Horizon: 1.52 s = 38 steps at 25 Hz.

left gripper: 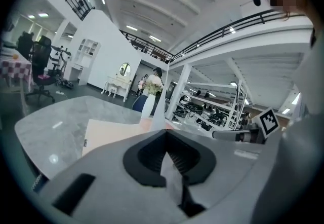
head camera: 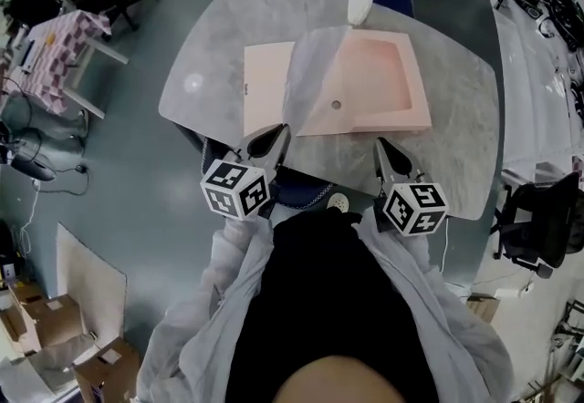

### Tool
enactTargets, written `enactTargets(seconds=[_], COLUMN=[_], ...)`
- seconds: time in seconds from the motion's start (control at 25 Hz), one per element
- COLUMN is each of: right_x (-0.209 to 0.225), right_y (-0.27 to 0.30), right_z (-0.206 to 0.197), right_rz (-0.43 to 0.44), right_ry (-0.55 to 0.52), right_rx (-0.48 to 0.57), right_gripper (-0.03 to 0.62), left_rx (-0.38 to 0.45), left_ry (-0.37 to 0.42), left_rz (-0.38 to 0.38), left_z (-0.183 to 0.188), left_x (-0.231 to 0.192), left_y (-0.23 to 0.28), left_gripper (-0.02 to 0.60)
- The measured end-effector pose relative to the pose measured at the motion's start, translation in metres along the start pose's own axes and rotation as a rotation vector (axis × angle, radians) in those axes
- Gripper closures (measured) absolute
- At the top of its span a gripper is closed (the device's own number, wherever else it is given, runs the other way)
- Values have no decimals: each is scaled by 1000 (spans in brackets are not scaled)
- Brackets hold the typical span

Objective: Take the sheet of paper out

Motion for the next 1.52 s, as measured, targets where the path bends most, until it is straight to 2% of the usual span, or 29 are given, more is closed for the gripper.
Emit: enactTargets(seconds=[0.4,0.68,1.52], right_x=[-8,-1,6], right_y=[10,15,14], right_z=[8,3,-4], right_rz=[64,44,32], right_ry=[-81,-93,-80], right_rx=[24,-8,-12], right_gripper=[583,583,583], left_rx=[25,6,-33], left_ry=[175,166,166], left_rz=[42,51,63], left_z=[3,-3,-7], left_x=[5,2,1], left_y=[0,6,11], left_gripper=[581,581,581])
Point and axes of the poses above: the fingertips, and each gripper's own axes: y forward along the fingers, x to its right, z out of its top, the point moved 3 cm from there along -y, backward along the fingers, and after that the axes turned 15 degrees about -z, right-handed, at the moved point
